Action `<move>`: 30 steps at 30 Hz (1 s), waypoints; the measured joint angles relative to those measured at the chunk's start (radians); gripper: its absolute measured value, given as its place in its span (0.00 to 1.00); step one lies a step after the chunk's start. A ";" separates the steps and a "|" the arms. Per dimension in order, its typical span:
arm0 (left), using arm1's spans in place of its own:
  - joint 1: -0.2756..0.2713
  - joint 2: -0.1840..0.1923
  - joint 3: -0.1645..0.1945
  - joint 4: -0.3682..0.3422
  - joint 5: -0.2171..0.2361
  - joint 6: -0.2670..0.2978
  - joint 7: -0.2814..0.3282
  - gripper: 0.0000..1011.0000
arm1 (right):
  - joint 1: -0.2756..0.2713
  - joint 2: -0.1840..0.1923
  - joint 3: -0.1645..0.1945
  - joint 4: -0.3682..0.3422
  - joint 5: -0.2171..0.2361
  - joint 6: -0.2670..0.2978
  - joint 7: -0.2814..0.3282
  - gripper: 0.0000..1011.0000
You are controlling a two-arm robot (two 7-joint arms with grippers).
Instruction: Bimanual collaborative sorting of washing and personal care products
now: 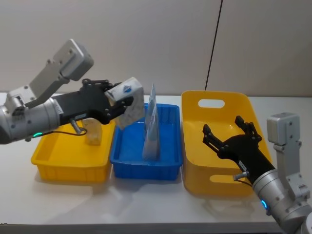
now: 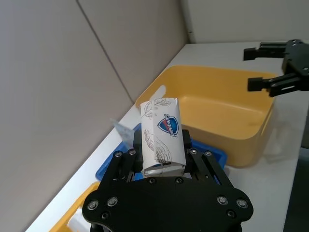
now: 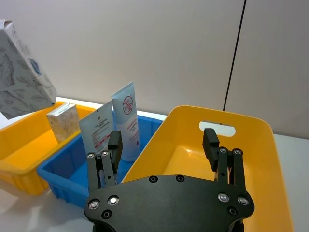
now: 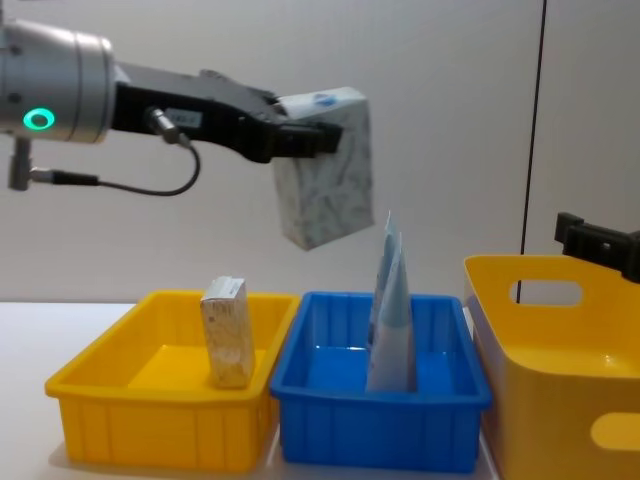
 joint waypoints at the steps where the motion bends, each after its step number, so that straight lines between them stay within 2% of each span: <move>1: -0.007 -0.003 0.006 0.003 0.000 -0.002 -0.005 0.38 | 0.000 0.000 0.000 0.000 0.000 0.000 0.000 0.99; 13: -0.071 -0.037 0.059 0.040 -0.007 -0.026 -0.061 0.38 | 0.000 0.000 0.000 0.000 0.000 0.000 0.000 0.99; 30: -0.139 -0.100 0.114 0.117 -0.014 -0.066 -0.090 0.38 | 0.000 0.000 0.000 0.000 0.000 0.000 0.000 0.99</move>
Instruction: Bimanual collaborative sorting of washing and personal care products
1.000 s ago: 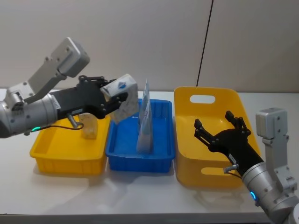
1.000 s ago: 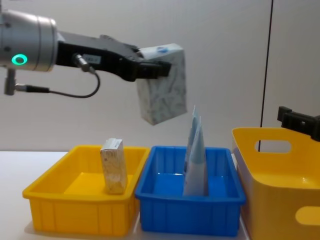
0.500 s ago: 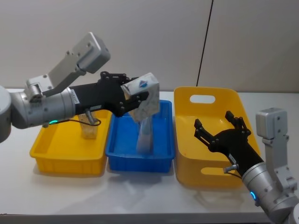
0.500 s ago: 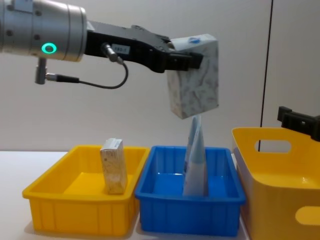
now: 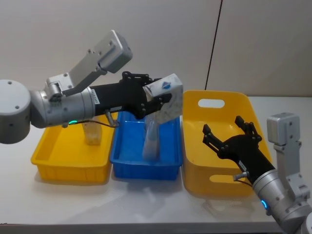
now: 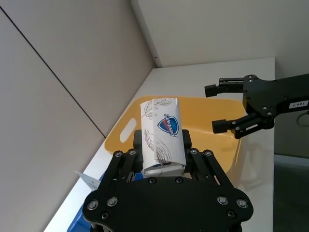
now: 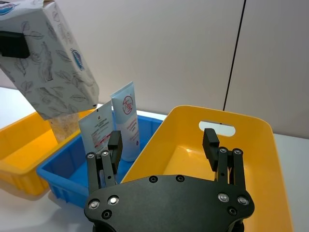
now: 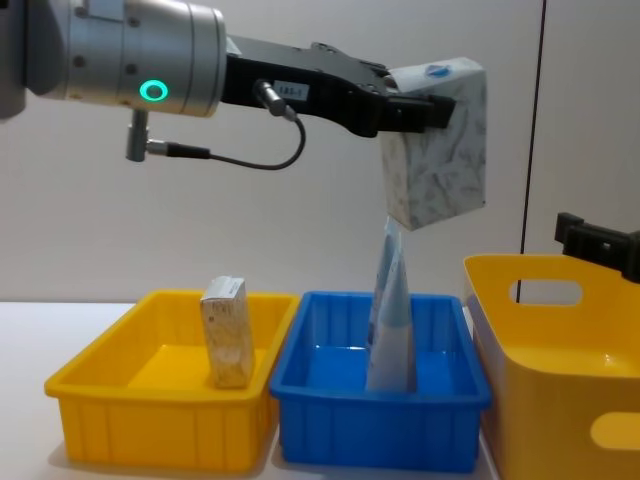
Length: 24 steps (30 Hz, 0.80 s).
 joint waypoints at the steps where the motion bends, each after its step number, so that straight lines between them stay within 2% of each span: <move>1: -0.002 -0.002 0.002 0.003 0.000 -0.002 -0.001 0.38 | 0.000 0.000 0.000 0.000 0.000 0.000 0.000 0.99; 24: -0.029 -0.027 0.023 0.038 -0.004 -0.021 -0.008 0.38 | 0.000 0.000 0.000 0.000 0.000 0.000 0.000 0.99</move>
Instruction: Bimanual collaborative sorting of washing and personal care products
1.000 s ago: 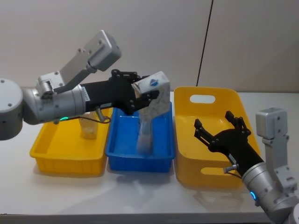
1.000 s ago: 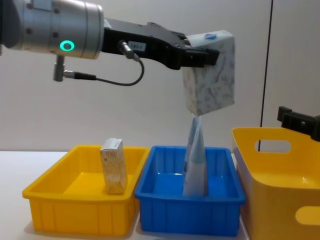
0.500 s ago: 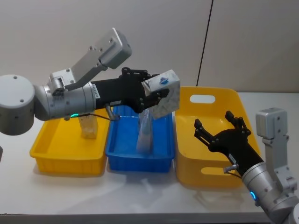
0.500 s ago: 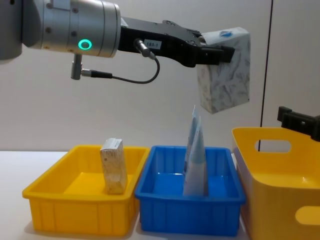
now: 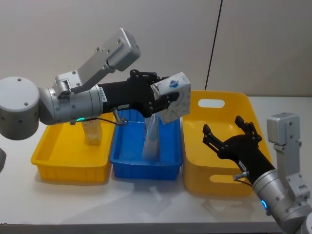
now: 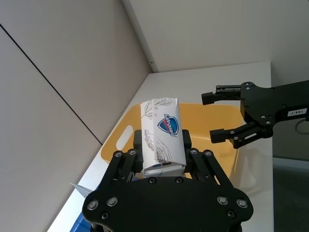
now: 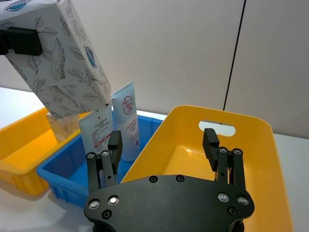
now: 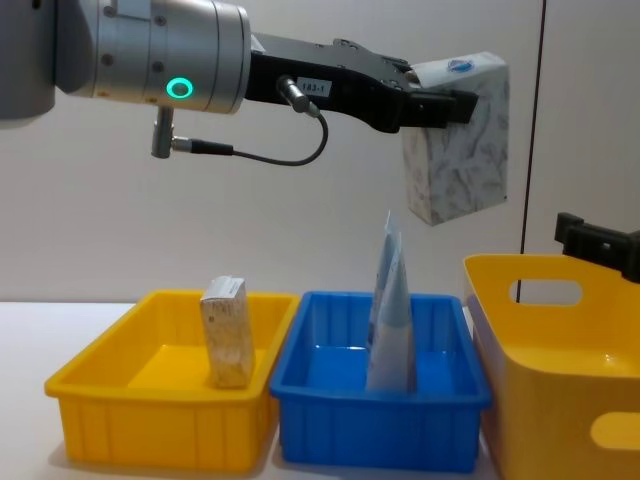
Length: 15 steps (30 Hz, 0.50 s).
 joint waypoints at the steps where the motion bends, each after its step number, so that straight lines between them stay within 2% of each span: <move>1: 0.000 0.000 0.000 0.000 0.000 -0.001 0.000 0.38 | 0.000 0.000 0.000 0.000 0.000 0.000 0.000 0.99; 8: -0.015 -0.001 0.012 0.014 -0.004 -0.015 -0.023 0.38 | 0.000 0.000 0.000 0.000 0.000 0.000 0.000 0.99; 15: -0.049 -0.003 0.036 0.046 -0.018 -0.045 -0.092 0.38 | 0.000 0.000 0.000 0.000 0.000 0.000 0.000 0.99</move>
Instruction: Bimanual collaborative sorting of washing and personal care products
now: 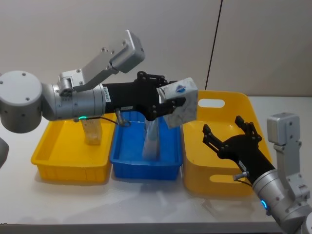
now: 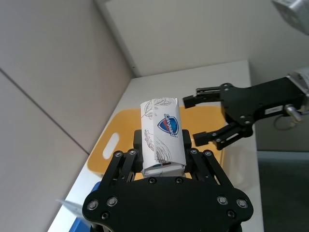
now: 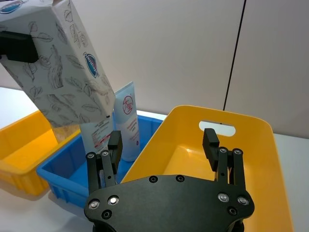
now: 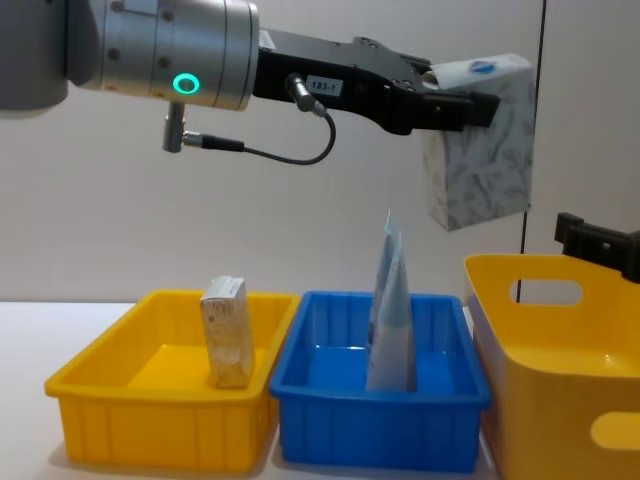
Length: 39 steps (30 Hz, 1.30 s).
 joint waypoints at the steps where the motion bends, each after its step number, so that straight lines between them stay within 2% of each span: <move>1: -0.003 0.000 0.002 0.004 -0.001 -0.003 -0.008 0.38 | 0.000 0.000 0.000 0.000 0.000 0.000 0.000 0.99; 9: -0.055 0.000 0.034 0.044 -0.019 -0.030 -0.113 0.38 | 0.000 0.000 0.000 0.000 0.000 0.000 0.000 0.99; 16: -0.086 0.006 0.053 0.059 -0.028 -0.035 -0.165 0.38 | 0.000 0.000 0.000 0.000 0.000 0.000 0.000 0.99; 25: -0.107 0.012 0.066 0.067 -0.034 -0.036 -0.201 0.38 | 0.000 0.000 0.000 0.000 0.000 0.000 0.000 0.99; 39: -0.120 0.016 0.074 0.072 -0.039 -0.037 -0.223 0.38 | 0.000 0.000 0.000 0.000 0.000 0.000 0.000 0.99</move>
